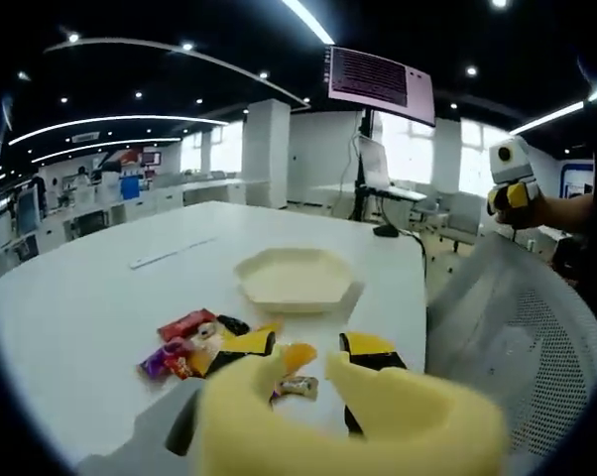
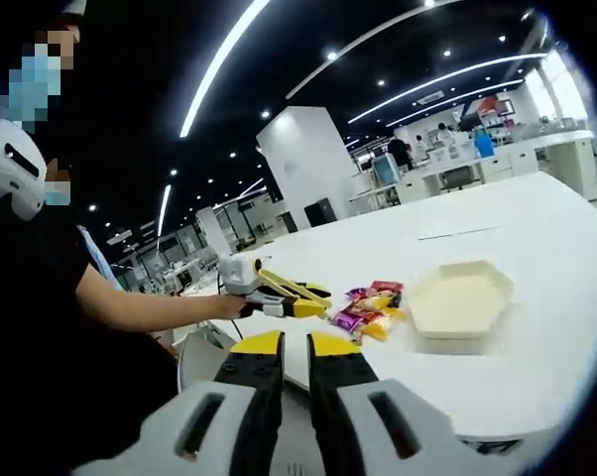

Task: Place the target food into the container with the food tongs after gripping and lifting it, then release it inside without dropping or visibly crushing the food.

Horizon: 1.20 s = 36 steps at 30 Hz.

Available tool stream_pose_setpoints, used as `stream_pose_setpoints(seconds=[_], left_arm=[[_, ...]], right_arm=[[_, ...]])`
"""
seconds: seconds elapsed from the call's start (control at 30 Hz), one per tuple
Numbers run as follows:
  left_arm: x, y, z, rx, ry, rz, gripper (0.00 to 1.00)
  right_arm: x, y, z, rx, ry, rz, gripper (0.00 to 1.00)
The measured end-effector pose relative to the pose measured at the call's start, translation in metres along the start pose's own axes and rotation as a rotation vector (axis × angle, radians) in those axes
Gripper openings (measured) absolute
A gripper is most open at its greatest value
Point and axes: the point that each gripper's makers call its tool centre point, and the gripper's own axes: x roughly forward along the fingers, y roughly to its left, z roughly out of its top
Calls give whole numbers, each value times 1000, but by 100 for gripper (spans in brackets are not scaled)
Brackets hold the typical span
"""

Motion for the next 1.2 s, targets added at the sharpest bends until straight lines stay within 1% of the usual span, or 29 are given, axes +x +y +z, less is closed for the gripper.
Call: stream_pose_setpoints(seconds=[0.1, 0.17, 0.2, 0.3, 0.43, 0.5, 0.67, 0.7, 0.83, 0.9, 1.07, 1.2], left_arm=[[4, 9, -4, 15, 17, -2, 23], [7, 16, -11, 22, 34, 0, 23], [8, 20, -16, 26, 55, 0, 23], [9, 27, -25, 37, 80, -5, 23], [9, 38, -31, 43, 95, -7, 23], [11, 42, -34, 56, 112, -16, 23], [13, 44, -48, 121, 193, -63, 23], [14, 43, -46, 133, 206, -67, 23], [18, 42, -47, 148, 218, -82, 23], [21, 39, -47, 170, 230, -100, 23], [24, 34, -57, 223, 294, -146, 23], [28, 37, -57, 234, 308, -158, 23]], right_arm=[[-1, -2, 0, -1, 0, -8, 9], [-2, -5, 0, 1, -6, -17, 8], [-2, -7, 0, 11, -9, -21, 8], [-2, -9, -2, 13, -2, -31, 8], [-2, -11, -5, 17, 9, -35, 8], [-2, -12, -6, 21, 9, -37, 8], [2, -15, -7, 19, 23, -41, 8], [2, -15, -7, 19, 25, -42, 8], [5, -17, -7, 21, 28, -41, 8], [6, -18, -7, 24, 29, -40, 8], [7, -19, -6, 21, 32, -38, 7], [7, -22, -4, 25, 28, -41, 7]])
